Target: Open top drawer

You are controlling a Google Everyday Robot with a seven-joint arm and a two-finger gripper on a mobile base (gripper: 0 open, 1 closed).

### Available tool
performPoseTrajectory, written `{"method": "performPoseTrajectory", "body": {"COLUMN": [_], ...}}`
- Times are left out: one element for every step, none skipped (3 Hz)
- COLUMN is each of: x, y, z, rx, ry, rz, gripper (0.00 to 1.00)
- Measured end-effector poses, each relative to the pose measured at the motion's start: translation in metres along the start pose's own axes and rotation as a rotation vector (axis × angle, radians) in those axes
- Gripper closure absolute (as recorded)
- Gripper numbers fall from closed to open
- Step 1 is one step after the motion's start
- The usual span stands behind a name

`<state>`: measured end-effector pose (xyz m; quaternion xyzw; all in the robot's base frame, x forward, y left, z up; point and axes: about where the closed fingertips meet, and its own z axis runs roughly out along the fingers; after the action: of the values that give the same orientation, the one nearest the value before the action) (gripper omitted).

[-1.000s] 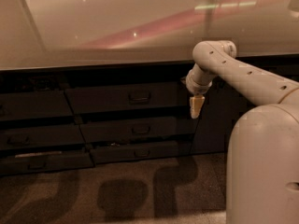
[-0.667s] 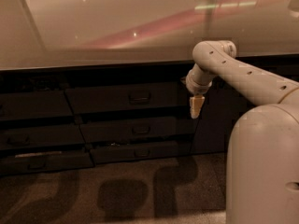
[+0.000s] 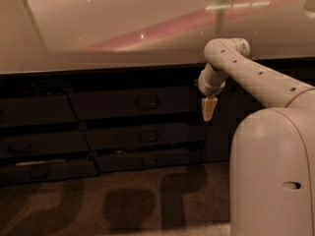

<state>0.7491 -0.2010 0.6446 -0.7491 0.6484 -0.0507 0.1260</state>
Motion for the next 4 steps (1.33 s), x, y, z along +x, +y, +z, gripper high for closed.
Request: {"method": "performPoseTrajectory", "body": {"x": [0.0000,0.0000,0.0000,0.0000], "y": [0.0000,0.0000,0.0000,0.0000], "z": [0.0000,0.0001,0.0001,0.0001], "rx": [0.000,0.000,0.000,0.000], "ry": [0.000,0.000,0.000,0.000], "rz": [0.000,0.000,0.000,0.000], "gripper": [0.19,0.42,0.65,0.89]}}
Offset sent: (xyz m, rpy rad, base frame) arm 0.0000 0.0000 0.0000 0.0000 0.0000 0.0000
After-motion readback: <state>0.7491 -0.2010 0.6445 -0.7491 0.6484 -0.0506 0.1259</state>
